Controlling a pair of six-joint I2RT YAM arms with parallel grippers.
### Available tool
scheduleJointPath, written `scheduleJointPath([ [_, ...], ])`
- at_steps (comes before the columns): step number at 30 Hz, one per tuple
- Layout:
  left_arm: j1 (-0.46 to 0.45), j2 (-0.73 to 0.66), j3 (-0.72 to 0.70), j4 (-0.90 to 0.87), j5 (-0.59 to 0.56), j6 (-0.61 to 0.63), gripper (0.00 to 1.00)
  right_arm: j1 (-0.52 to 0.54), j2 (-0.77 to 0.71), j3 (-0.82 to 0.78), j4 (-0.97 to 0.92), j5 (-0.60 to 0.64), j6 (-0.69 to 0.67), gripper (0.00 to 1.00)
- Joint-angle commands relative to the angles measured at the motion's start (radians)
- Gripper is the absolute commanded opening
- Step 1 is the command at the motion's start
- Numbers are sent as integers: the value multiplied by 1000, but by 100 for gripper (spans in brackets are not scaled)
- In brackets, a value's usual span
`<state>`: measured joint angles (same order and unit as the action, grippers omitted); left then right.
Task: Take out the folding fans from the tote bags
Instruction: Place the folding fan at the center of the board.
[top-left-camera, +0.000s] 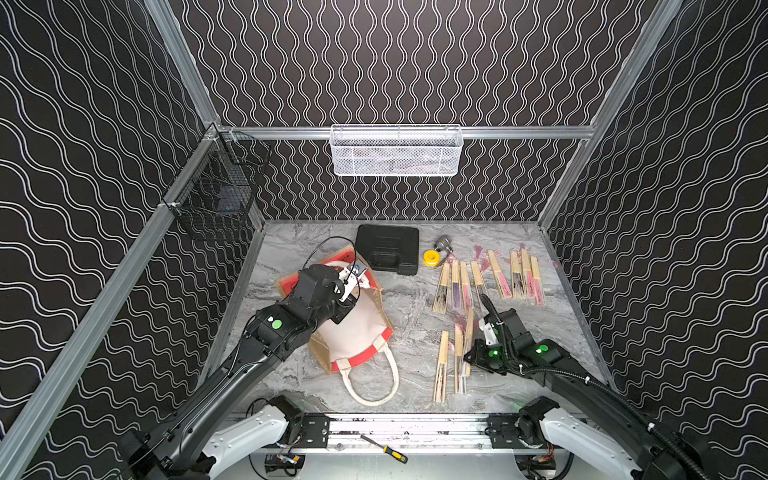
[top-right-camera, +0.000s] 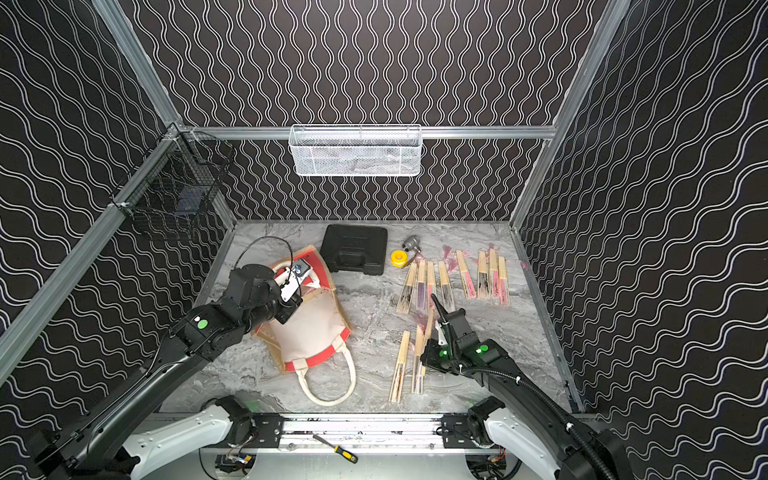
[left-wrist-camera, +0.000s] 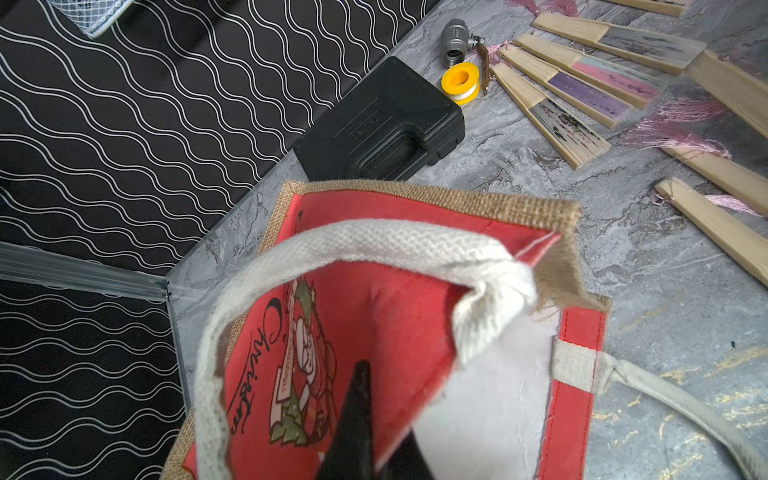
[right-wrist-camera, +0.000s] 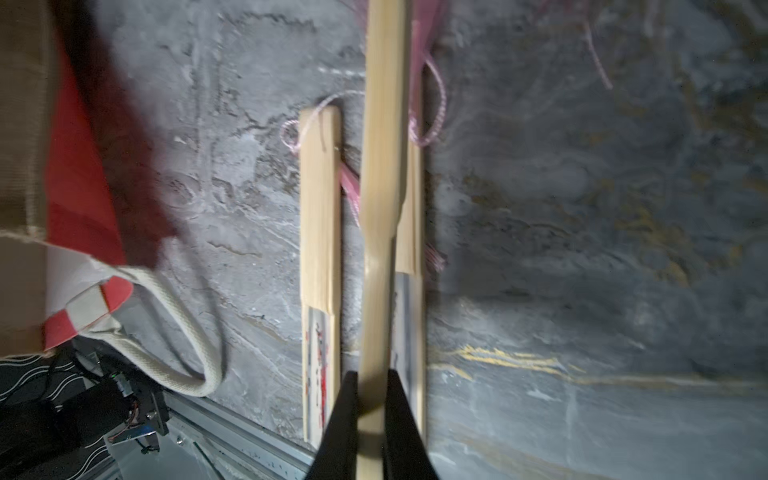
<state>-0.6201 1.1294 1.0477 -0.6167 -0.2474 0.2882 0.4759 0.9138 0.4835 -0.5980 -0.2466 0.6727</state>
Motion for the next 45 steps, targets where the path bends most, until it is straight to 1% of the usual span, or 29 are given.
scheduleJointPath([
  [1,1,0,-2,21,9,-3,0,1,42,21,-96,47,36,5],
  [4,1,0,1,19,16,-5,0,1,77,47,-145,77,28,5],
  [7,0,-2,0,19,17,-5,0,4,85,39,-153,85,35,5],
  [8,0,-3,2,19,20,-7,0,18,100,41,-150,78,22,5],
  [10,0,-7,1,19,23,-6,0,38,136,59,-173,114,19,4],
  [13,0,-11,1,18,15,-4,0,46,174,47,-143,69,-3,4],
  [16,1,-22,-3,23,17,-3,0,51,225,53,-116,-11,-57,4],
  [22,1,-17,1,19,20,-4,0,54,220,24,-38,-154,-104,3],
  [26,1,-16,-1,20,19,-3,0,55,227,21,-10,-207,-129,3],
  [30,0,-11,0,20,17,-4,0,55,245,26,-40,-167,-110,3],
  [32,1,-11,-1,19,19,-4,0,55,250,28,-49,-152,-96,7],
  [34,0,-10,-1,20,19,-3,0,55,252,33,-71,-104,-77,15],
  [41,0,-14,-2,20,22,-4,0,55,223,51,-123,-7,-35,42],
  [45,1,-18,-4,21,20,-3,0,55,192,66,-135,41,-28,47],
])
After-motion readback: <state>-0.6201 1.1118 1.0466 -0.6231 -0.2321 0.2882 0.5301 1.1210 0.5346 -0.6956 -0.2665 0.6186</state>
